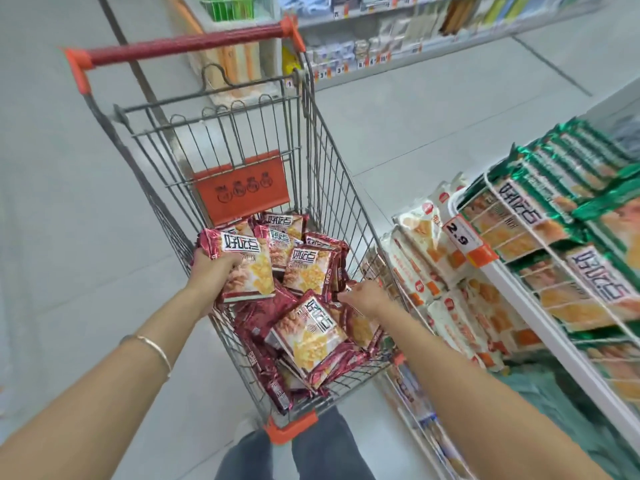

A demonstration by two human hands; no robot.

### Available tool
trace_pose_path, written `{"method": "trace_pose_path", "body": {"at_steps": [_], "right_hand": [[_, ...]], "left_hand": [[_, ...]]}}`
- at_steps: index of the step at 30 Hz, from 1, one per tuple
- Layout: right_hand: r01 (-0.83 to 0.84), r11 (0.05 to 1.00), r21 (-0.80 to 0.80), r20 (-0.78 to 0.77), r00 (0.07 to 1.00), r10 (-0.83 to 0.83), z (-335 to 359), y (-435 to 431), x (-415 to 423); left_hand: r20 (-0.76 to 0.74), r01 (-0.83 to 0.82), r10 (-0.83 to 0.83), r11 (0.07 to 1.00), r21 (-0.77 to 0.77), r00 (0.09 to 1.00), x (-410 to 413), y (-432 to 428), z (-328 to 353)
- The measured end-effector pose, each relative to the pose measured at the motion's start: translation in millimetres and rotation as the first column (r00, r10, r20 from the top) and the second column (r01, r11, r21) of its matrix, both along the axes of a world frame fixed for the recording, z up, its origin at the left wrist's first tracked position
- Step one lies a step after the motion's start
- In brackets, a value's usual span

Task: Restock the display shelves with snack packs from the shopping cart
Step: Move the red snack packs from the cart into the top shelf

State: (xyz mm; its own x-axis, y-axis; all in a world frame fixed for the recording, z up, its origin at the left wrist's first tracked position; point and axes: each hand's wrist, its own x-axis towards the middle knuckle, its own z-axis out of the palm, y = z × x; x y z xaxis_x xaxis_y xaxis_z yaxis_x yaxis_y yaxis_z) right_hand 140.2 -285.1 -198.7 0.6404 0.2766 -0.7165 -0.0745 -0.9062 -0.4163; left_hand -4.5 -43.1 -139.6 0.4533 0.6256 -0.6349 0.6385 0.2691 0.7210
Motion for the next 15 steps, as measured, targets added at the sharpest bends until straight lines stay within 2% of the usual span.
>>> {"method": "trace_pose_path", "body": {"at_steps": [3, 5, 7, 10, 15], "right_hand": [[-0.156, 0.961, -0.230, -0.122, 0.984, 0.131, -17, 3, -35], [-0.216, 0.936, -0.277, -0.110, 0.975, 0.192, -34, -1, -62], [-0.174, 0.962, -0.210, -0.051, 0.985, 0.167, -44, -5, -74], [-0.037, 0.999, -0.029, -0.003, 0.999, 0.037, -35, -10, -59], [-0.139, 0.985, 0.106, 0.071, 0.989, 0.132, 10, -16, -15]], "left_hand": [[0.031, -0.006, 0.006, 1.000, -0.011, 1.000, -4, -1, 1], [0.040, -0.003, 0.003, 1.000, -0.013, 0.999, -7, 0, -3], [0.078, -0.018, 0.019, 1.000, -0.011, 0.997, -9, 2, -5], [0.103, -0.025, 0.021, 0.999, 0.038, 0.994, -11, 6, -1], [0.096, -0.096, 0.090, 0.993, 0.070, 0.991, -15, 24, -6]]}}
